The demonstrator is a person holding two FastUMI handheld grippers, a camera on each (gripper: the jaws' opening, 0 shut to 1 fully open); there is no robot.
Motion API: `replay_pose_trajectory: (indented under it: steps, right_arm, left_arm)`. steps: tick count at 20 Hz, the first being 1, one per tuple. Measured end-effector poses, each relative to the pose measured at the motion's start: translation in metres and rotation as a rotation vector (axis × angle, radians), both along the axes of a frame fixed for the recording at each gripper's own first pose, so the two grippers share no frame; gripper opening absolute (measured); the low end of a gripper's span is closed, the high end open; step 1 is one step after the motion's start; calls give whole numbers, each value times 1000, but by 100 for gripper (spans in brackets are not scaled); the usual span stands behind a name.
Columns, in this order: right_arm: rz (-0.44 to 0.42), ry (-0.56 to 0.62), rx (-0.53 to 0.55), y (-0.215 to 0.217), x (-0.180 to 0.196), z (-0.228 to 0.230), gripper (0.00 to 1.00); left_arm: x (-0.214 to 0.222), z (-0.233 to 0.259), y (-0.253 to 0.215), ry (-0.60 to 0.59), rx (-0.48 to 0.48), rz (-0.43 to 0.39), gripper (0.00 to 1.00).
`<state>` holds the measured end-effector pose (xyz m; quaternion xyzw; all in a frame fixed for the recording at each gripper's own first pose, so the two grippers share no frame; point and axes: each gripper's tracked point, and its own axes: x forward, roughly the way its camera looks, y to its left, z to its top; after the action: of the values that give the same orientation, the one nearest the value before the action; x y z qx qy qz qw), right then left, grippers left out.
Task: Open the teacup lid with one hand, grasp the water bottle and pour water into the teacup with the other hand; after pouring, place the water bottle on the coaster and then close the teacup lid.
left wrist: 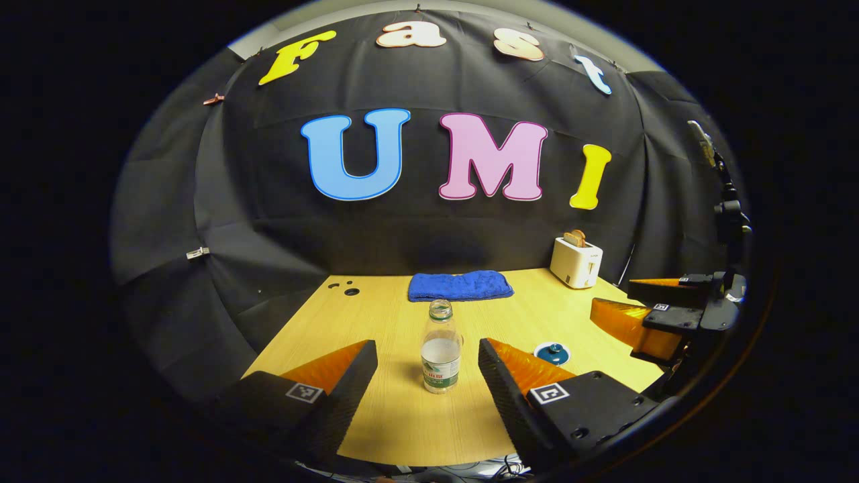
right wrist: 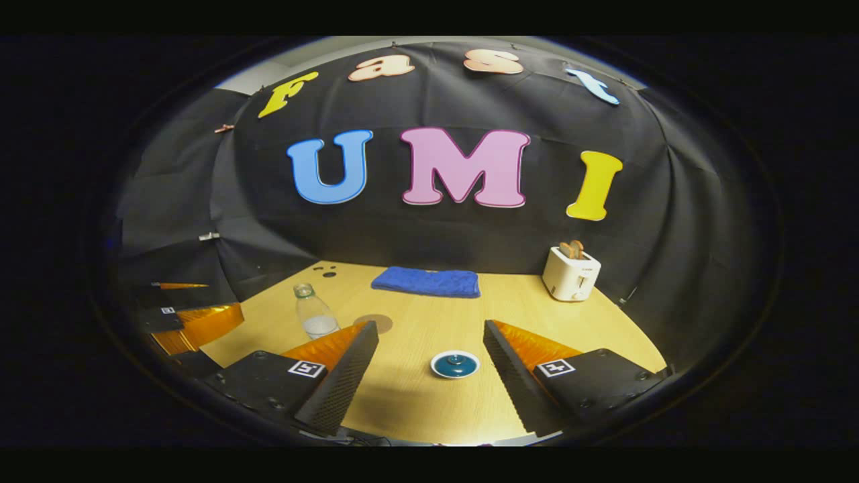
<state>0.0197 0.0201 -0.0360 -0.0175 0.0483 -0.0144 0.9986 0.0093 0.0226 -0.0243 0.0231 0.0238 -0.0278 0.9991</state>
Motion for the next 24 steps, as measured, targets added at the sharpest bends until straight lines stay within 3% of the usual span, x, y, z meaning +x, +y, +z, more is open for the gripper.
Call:
replay_pose_trajectory:
  steps: [7,11,16,18,21,24]
  right_arm:
    - [-2,69,37,-17,35,-42,98]
    - [0,139,63,-31,60,-76,98]
    - [-19,224,86,-46,90,-116,98]
    - [-19,232,66,-49,100,-125,94]
    - [-13,235,5,-52,112,-136,98]
    - [-7,247,19,-51,119,-147,69]
  left_arm:
    - [6,-42,-1,99,23,13,93]
    - [11,-59,-10,153,16,17,96]
    - [17,-87,-24,191,34,-15,96]
    - [21,-96,-25,209,46,-20,96]
    - [22,-102,-25,217,47,-20,96]
    - [23,-112,-23,231,45,-17,96]
